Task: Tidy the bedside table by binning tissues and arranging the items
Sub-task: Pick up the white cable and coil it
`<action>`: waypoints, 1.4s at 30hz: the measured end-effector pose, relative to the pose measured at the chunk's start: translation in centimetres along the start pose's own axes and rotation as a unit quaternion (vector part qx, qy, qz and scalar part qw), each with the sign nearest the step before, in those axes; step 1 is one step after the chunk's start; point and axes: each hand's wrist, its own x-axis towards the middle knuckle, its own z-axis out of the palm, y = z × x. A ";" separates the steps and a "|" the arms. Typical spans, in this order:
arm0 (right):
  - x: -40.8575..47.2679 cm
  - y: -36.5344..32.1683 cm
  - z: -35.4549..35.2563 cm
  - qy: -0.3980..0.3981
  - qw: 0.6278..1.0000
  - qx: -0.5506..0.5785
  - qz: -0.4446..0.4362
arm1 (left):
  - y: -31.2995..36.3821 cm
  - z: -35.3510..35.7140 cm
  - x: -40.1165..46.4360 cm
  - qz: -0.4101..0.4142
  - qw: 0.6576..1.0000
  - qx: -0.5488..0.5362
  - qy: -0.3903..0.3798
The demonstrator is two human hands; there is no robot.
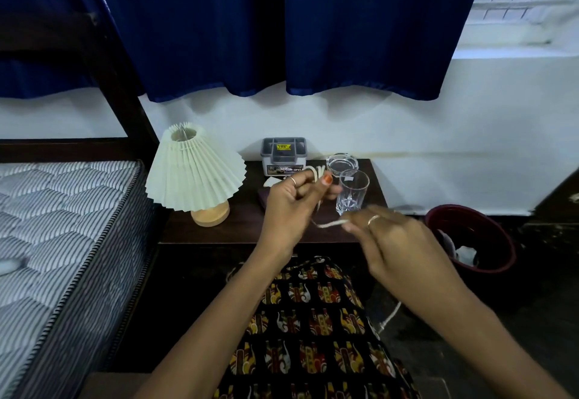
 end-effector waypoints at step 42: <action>-3.9 -0.1 7.5 -0.122 0.926 0.307 0.181 | 0.4 0.6 -0.2 -0.080 0.951 -0.300 0.004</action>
